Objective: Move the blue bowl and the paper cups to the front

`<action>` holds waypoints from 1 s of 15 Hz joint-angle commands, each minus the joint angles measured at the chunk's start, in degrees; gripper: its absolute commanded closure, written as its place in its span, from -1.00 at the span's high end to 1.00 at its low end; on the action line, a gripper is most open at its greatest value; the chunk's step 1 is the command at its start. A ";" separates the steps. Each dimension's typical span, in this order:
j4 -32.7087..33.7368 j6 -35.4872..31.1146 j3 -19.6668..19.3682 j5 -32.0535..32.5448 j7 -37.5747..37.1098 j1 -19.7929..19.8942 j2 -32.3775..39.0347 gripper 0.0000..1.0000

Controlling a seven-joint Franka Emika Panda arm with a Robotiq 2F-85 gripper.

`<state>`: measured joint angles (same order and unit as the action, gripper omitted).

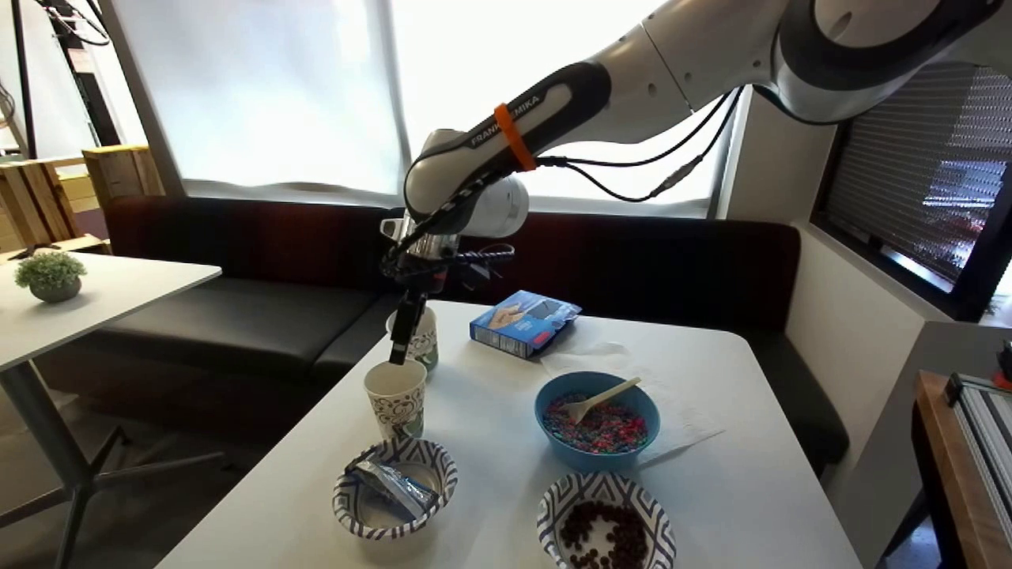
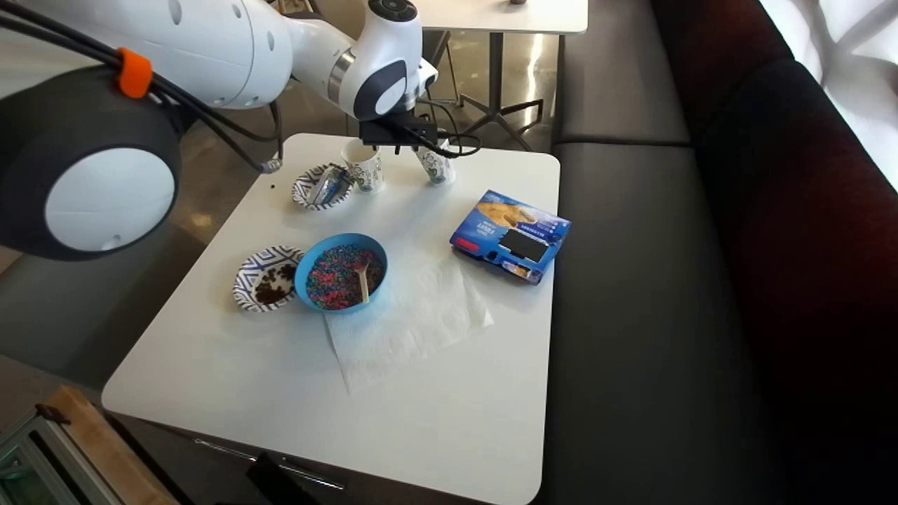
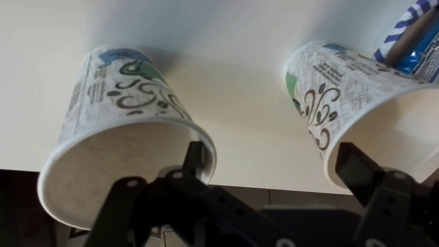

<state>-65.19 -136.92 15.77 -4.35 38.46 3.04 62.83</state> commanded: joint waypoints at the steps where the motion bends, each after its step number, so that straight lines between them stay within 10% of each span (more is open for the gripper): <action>1: -1.13 -2.97 -2.05 2.19 -0.23 -2.09 -0.29 0.95; 15: -6.12 -10.79 -7.64 10.65 -5.57 -6.48 -1.71 1.00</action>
<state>-68.13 -145.81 9.58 4.38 35.55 -2.56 62.65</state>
